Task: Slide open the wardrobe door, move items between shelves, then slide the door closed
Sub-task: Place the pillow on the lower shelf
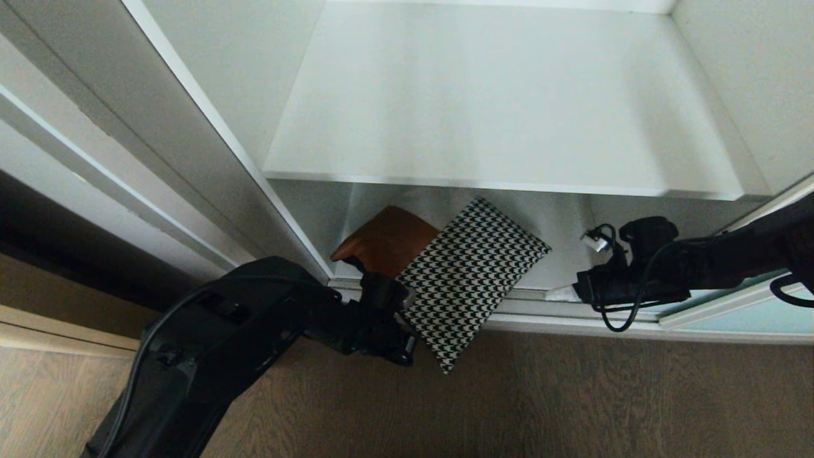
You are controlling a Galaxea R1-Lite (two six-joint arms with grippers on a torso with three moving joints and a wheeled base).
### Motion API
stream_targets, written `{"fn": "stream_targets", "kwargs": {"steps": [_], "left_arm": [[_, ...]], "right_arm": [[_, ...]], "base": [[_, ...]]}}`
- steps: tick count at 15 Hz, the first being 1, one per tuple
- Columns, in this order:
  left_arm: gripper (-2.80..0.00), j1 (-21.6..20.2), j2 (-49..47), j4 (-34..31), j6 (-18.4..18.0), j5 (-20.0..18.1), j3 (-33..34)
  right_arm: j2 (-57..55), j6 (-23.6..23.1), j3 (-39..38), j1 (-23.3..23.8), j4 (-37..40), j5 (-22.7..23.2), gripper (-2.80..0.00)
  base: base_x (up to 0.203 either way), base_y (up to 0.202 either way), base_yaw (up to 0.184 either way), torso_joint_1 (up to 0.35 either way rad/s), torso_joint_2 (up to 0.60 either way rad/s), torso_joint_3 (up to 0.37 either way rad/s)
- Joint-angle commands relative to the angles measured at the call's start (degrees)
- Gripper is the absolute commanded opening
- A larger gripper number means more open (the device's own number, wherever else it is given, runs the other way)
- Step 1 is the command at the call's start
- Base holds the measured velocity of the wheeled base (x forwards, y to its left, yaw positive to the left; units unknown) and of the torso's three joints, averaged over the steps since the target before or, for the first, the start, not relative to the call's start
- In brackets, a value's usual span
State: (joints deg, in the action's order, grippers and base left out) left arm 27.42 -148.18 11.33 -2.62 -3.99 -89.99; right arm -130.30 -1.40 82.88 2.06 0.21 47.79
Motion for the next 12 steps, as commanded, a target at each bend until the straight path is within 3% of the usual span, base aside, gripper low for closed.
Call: {"fn": "stream_targets", "kwargs": {"steps": [1,8,12], "left_arm": [[-2.8,0.14,-3.17,-3.33,-1.31,0.02,-5.21],[-2.8,1.0,-11.47,-7.15,-6.89,2.19,-20.28],[-2.8,1.77,-11.96,-7.89,-9.24,1.68,-21.2]], "right_arm": [[-0.84,0.0,0.17,0.11,-0.09,0.28,-2.8],[-0.92,0.08,0.19,0.75,-0.82,0.37,-2.8],[-0.93,0.07,0.16,0.84,-1.28,0.37,-2.8]], "base": [[0.0,0.0,0.0,0.0,0.0,0.0],[0.0,0.0,0.0,0.0,0.0,0.0],[0.0,0.0,0.0,0.0,0.0,0.0]]}}
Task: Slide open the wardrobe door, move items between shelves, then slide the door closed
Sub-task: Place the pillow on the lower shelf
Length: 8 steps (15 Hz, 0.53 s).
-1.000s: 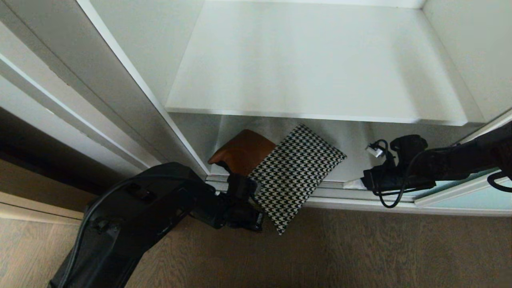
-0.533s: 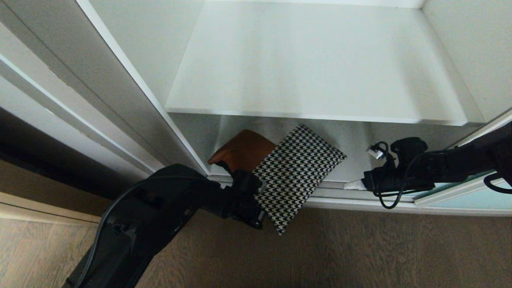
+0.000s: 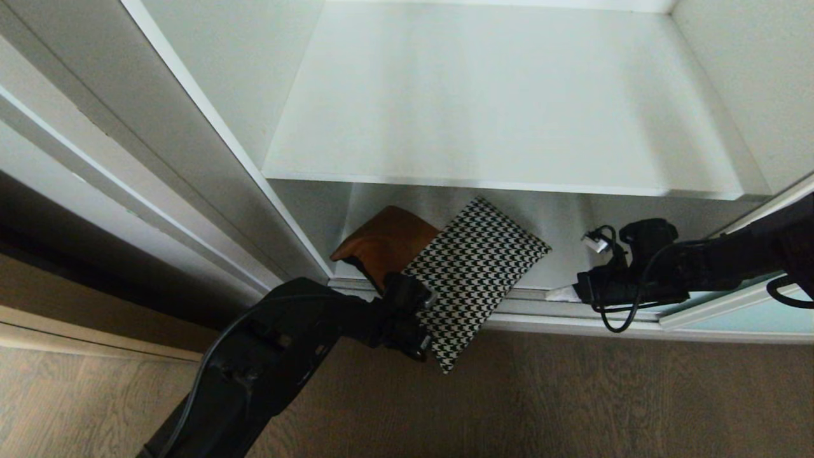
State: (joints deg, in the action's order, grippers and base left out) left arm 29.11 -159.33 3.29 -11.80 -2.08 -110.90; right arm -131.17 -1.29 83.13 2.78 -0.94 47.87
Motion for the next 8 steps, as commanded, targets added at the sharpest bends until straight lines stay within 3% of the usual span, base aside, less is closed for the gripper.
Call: {"fn": "stream_targets", "kwargs": {"steps": [1,3,6,8], "left_arm": [[-2.8,0.33,-0.89,0.68,-0.06,-0.56,-0.28],[-2.8,0.52,-1.18,4.2,0.12,-0.68,-0.28],[-2.8,1.73,-2.72,14.34,0.05,0.47,-0.28],[-2.8,2.83,-2.74,14.46,-0.06,0.67,-0.28]], "right_arm": [[-0.14,-0.1,-0.27,0.12,-0.55,0.29,-2.8],[-0.23,-0.1,-0.25,0.12,-0.64,0.29,-2.8],[-0.05,-0.03,-0.16,0.38,-0.64,0.29,-2.8],[0.38,0.14,-0.16,0.73,-0.64,0.29,-2.8]], "base": [[0.0,0.0,0.0,0.0,0.0,0.0],[0.0,0.0,0.0,0.0,0.0,0.0],[0.0,0.0,0.0,0.0,0.0,0.0],[0.0,0.0,0.0,0.0,0.0,0.0]]}}
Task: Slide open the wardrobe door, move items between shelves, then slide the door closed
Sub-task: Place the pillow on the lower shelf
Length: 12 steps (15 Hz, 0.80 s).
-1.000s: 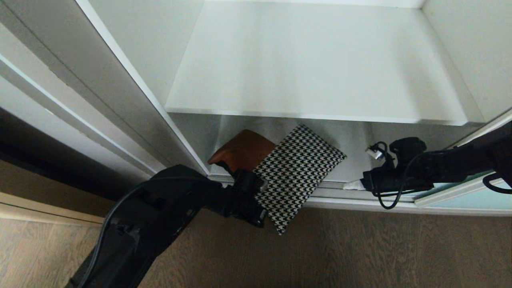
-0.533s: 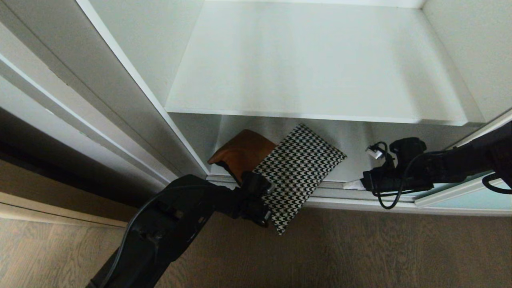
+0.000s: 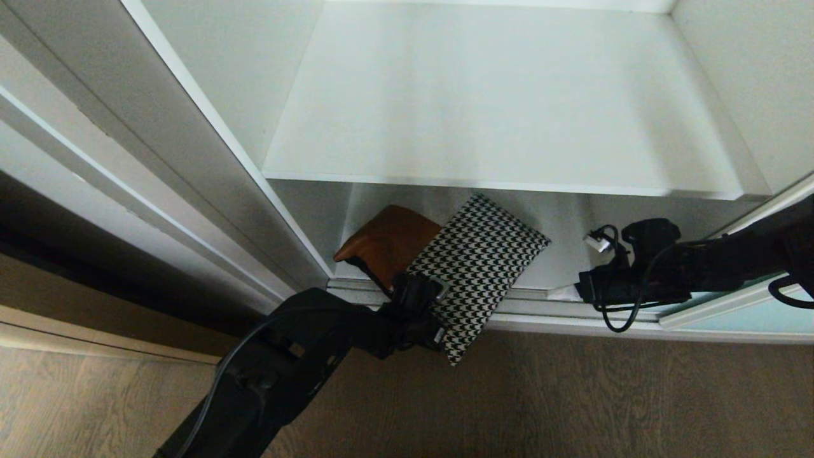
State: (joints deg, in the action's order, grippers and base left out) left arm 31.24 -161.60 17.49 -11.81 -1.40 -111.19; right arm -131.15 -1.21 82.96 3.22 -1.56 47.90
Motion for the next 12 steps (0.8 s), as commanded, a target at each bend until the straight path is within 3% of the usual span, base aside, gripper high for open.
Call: {"fn": "stream_targets", "kwargs": {"steps": [1,5,12], "left_arm": [[-2.8,1.08,-0.47,0.34,-0.06,-0.4,0.01],[-2.8,2.83,-2.27,10.97,0.11,-1.08,0.01],[-2.8,5.77,-3.02,18.48,0.25,-0.41,0.01]], "right_arm": [[0.45,0.06,-0.08,0.38,0.0,0.34,-2.8],[2.1,-0.19,-0.76,1.41,-0.02,3.11,-2.8],[3.75,-0.2,-0.69,3.81,-0.46,5.63,-2.8]], "base": [[0.0,0.0,0.0,0.0,0.0,0.0],[0.0,0.0,0.0,0.0,0.0,0.0],[0.0,0.0,0.0,0.0,0.0,0.0]]}}
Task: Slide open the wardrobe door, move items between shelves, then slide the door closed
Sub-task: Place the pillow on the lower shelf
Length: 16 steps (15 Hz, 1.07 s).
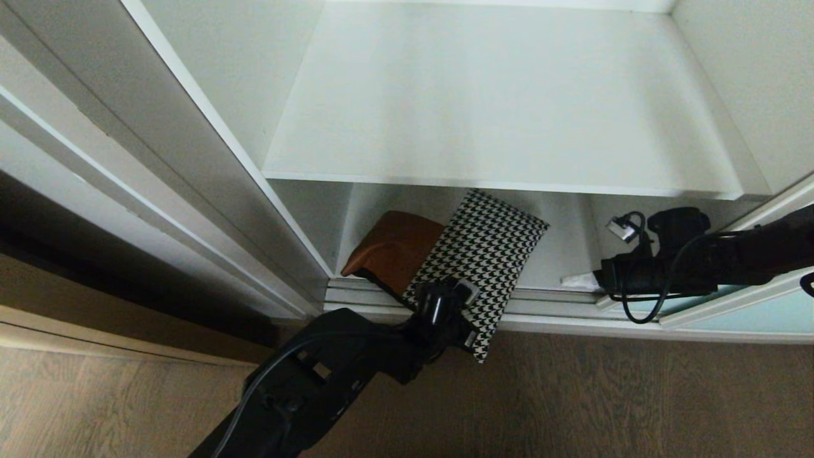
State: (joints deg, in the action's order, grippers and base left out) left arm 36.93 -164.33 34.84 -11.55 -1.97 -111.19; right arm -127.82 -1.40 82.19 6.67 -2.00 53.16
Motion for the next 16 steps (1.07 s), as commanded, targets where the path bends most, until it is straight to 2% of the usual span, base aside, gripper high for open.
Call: {"fn": "stream_targets", "kwargs": {"steps": [1,4,6,8,11,16], "left_arm": [[-2.8,0.07,-0.29,1.87,0.12,1.27,0.01],[-2.8,-0.52,2.45,0.29,2.68,3.5,0.84],[-2.8,-1.87,5.93,-7.35,4.67,2.4,3.51],[-2.8,-2.97,8.13,-16.55,6.87,-2.06,4.73],[-2.8,-3.34,8.25,-27.89,7.42,-4.39,1.75],[-2.8,-2.97,4.05,-26.0,5.11,-4.15,0.03]], "right_arm": [[0.04,-0.09,0.17,0.36,-0.11,0.36,-2.8],[-1.49,-0.02,0.37,0.36,-1.23,0.28,-2.8],[-2.71,-0.26,0.52,0.29,-1.6,0.27,-2.8],[-3.13,-0.36,0.52,0.28,-1.6,0.27,-2.8],[-3.75,-0.53,0.78,0.19,-1.68,0.27,-2.8],[-3.67,-0.53,0.69,0.19,-1.69,0.27,-2.8]], "base": [[0.0,0.0,0.0,0.0,0.0,0.0],[0.0,0.0,0.0,0.0,0.0,0.0],[0.0,0.0,0.0,0.0,0.0,0.0],[0.0,0.0,0.0,0.0,0.0,0.0],[0.0,0.0,0.0,0.0,0.0,0.0],[0.0,0.0,0.0,0.0,0.0,0.0]]}}
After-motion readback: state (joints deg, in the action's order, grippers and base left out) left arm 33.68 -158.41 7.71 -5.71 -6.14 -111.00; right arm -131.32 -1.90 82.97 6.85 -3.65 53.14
